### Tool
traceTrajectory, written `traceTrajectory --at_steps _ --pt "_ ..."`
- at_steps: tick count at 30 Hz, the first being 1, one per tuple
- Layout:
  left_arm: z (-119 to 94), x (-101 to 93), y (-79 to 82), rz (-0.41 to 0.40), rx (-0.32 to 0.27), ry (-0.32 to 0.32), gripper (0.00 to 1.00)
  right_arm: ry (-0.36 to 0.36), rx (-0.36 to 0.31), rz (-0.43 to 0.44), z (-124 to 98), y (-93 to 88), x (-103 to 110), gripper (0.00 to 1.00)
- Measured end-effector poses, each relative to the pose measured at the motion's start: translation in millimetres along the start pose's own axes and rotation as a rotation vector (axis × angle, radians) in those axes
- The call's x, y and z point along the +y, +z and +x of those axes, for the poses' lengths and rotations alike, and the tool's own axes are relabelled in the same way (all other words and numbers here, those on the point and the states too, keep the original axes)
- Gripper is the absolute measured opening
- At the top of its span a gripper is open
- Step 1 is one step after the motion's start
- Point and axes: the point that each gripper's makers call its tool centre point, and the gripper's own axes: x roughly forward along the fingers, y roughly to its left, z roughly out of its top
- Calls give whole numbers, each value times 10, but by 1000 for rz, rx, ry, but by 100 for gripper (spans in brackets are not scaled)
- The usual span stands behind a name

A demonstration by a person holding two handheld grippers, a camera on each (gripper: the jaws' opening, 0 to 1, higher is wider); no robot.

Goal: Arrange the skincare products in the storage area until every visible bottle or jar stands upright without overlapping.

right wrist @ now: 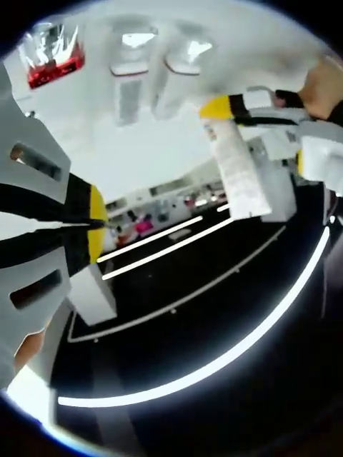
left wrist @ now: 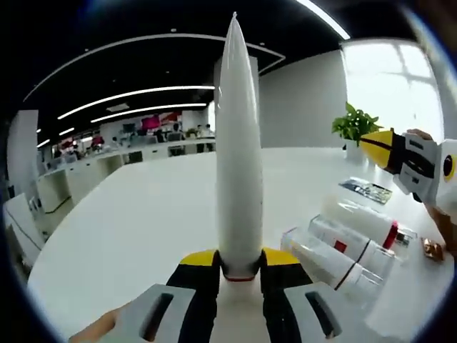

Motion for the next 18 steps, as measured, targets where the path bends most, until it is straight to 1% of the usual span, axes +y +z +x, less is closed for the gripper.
traceTrajectory --at_steps 2,5,8,11,13,14,18 --pt "25 2 3 -8 -7 8 22 0 0 3 3 -2 2 0" --pt "87 38 23 -4 -39 48 21 -1 6 7 52 -24 2 0" --pt "109 47 32 -18 -46 38 21 5 12 16 54 -41 11 0" --pt "122 78 37 -15 -54 35 21 4 20 16 72 -67 13 0" --pt "133 138 47 -15 -59 65 21 7 29 27 71 -89 8 0" --pt "141 180 52 -15 -62 85 21 5 36 32 22 -97 -3 0" --pt "186 297 74 -34 -81 127 21 11 53 59 -79 -112 3 0"
